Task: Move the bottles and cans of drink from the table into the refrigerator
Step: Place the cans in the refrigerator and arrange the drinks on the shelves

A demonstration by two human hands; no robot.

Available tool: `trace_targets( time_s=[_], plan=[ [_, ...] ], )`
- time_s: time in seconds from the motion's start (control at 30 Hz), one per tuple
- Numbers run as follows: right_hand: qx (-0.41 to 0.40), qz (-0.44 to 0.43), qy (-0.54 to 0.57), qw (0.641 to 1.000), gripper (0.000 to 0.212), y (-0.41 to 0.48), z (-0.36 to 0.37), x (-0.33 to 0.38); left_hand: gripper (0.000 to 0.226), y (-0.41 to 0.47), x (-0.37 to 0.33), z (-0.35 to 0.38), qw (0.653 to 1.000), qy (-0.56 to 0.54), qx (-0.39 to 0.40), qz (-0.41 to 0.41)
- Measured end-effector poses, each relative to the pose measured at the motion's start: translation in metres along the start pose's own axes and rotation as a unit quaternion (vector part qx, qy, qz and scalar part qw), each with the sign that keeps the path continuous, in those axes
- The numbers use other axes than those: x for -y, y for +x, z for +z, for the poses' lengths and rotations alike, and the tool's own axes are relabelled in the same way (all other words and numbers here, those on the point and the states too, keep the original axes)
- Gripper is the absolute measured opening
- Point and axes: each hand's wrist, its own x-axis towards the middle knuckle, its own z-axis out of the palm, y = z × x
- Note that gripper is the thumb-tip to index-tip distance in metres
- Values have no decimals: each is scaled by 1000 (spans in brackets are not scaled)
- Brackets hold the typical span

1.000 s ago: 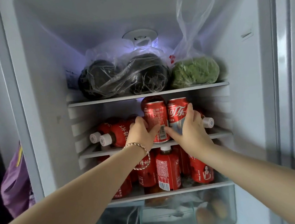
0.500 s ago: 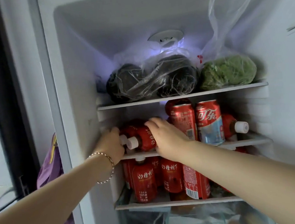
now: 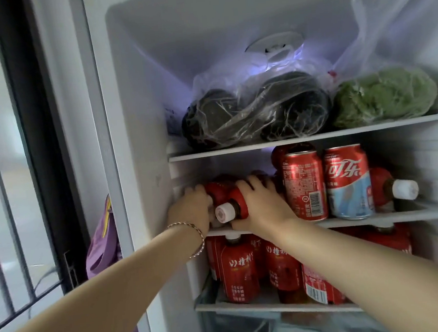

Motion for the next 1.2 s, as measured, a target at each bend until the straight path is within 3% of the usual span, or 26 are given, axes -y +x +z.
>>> trace_targets(
  time_s=[0.1, 0.17, 0.27, 0.33, 0.5, 0.63, 0.77, 1.2],
  plan=[
    [-26, -15, 35, 999, 80, -3, 3, -2, 32, -6, 3, -20, 990, -120, -71, -18],
    [-77, -6, 139, 987, 69, -3, 5, 2, 34, -7, 5, -36, 973, -187, -131, -26],
    [-174, 77, 362, 912, 36, 4, -4, 6, 46, -2, 7, -49, 970, -186, -157, -27],
    [-175, 141, 408, 885, 32, 8, -14, 6, 48, -1, 5, -50, 975, -161, -149, -38],
    [-176, 112, 294, 933, 36, 3, -24, 18, 41, -6, -7, -43, 979, -109, -162, -56],
    [-209, 86, 230, 947, 35, 0, -33, 22, 71, -20, -7, -27, 981, -58, -181, -48],
    [-189, 55, 200, 960, 30, -3, -45, 21, 93, -24, -10, -17, 989, 24, -130, -65],
    [-88, 66, 105, 988, 35, 1, -72, 2, 90, -22, -22, -28, 993, -86, -86, -13]
  ],
)
